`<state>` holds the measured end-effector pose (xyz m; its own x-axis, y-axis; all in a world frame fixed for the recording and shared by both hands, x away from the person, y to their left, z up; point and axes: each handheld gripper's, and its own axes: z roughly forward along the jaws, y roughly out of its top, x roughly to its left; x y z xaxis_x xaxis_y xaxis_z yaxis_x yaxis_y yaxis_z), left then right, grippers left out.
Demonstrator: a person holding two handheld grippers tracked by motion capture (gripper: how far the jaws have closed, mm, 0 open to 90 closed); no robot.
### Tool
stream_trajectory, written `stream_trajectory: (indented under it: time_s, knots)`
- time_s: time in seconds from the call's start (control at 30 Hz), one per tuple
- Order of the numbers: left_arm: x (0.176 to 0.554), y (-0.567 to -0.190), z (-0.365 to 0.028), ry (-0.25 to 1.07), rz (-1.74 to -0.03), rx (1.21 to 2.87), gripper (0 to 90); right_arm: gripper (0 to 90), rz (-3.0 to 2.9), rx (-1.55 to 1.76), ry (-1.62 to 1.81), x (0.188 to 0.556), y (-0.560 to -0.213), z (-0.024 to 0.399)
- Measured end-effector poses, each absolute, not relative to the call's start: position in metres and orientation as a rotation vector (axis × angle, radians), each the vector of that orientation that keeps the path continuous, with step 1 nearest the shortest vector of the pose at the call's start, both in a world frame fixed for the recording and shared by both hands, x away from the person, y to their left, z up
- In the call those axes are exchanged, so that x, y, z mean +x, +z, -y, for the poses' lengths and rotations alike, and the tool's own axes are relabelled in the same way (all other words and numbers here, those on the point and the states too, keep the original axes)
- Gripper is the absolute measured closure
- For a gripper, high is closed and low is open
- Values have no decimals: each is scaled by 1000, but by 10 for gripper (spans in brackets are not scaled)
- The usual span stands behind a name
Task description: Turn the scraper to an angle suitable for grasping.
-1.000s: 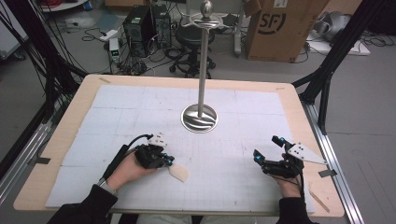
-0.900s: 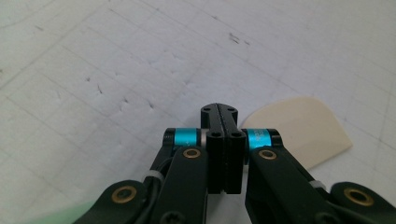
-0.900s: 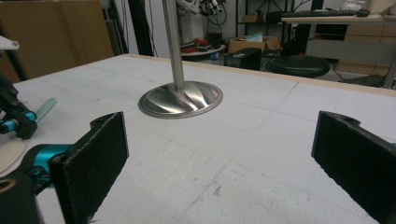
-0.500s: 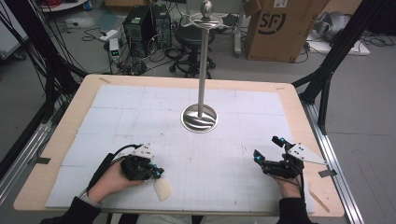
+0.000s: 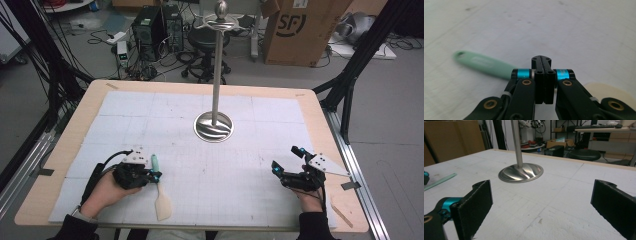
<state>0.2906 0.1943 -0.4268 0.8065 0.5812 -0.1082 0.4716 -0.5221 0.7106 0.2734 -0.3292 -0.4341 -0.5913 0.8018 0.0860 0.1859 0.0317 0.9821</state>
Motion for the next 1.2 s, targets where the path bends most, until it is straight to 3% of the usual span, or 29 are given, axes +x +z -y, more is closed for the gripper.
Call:
stream_trajectory:
  time_s: [0.3, 0.5, 1.03, 1.2]
  knots:
    - [311, -438, -220, 258, -936, 2178, 899, 27, -1819, 996, 1593, 273, -434, 328]
    - [320, -441, -217, 205, -944, 2134, 899, 27, -1818, 987, 1585, 273, -433, 327]
    - [312, -440, -133, 166, -723, 2232, 899, 27, -1820, 990, 1588, 274, -434, 327]
    - [306, -439, -122, 244, -665, 2253, 897, 27, -1821, 994, 1594, 274, -434, 327]
